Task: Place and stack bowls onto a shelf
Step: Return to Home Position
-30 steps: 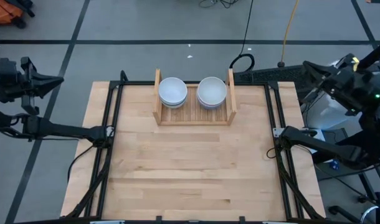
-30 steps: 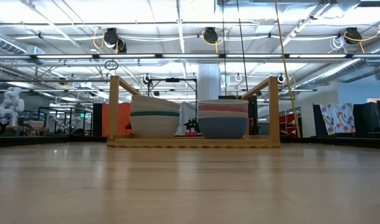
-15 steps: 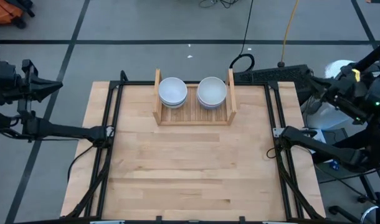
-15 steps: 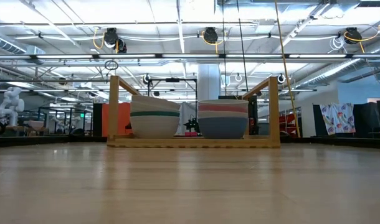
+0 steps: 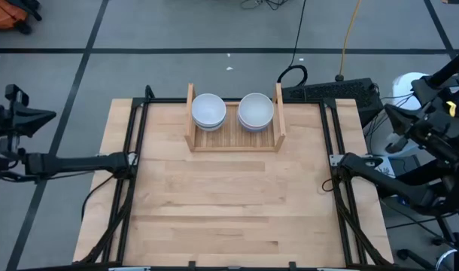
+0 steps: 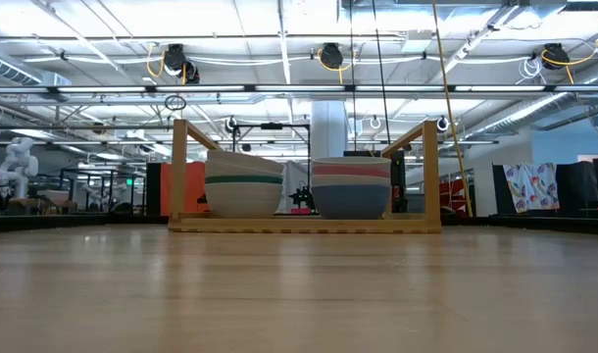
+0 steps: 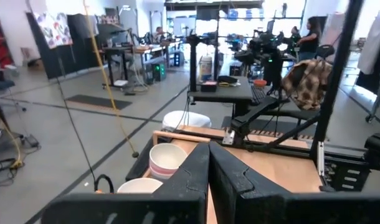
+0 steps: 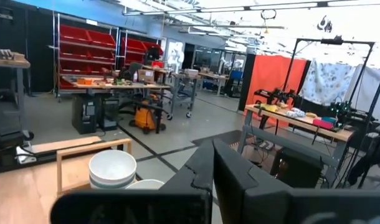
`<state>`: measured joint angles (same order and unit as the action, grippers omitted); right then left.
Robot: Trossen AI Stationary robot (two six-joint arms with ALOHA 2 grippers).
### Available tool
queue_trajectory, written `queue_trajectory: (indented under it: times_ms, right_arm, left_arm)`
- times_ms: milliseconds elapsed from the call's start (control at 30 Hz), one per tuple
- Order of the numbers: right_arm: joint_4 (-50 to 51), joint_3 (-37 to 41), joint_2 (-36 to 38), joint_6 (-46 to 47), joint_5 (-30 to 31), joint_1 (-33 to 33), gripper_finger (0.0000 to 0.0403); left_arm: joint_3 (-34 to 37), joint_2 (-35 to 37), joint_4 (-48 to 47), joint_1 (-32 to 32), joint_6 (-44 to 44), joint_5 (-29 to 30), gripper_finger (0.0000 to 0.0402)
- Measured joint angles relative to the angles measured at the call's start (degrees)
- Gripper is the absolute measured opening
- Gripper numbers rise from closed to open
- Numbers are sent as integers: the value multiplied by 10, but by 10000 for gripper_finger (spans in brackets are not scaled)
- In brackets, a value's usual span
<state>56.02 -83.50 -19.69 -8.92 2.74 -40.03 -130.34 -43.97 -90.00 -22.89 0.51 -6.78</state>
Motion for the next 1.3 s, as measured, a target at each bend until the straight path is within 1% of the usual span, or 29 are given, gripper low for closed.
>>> queue_trajectory:
  times_ms: [133,367,567,800,867,967,1067,1300]
  right_arm:
    - [1,31,20,12,0,0,0]
    - [-12,99,56,36,0,0,0]
    - [-18,145,71,54,1,0,0]
    - [-58,211,97,79,0,0,0]
    - [-79,229,105,81,0,0,0]
    - [-113,253,116,82,-5,0,0]
    - [-135,273,124,80,-31,0,0]
    - [-157,318,140,78,-33,0,0]
  left_arm:
    - [1,12,0,-35,23,-52,8]
    - [22,60,0,-96,25,-88,8]
    - [66,117,0,-153,7,-91,8]
    - [115,185,0,-218,5,-144,8]
    - [123,202,0,-233,4,-147,8]
    - [130,221,-1,-258,4,-159,8]
    - [130,235,0,-279,7,-169,8]
    - [137,258,0,-322,22,-173,8]
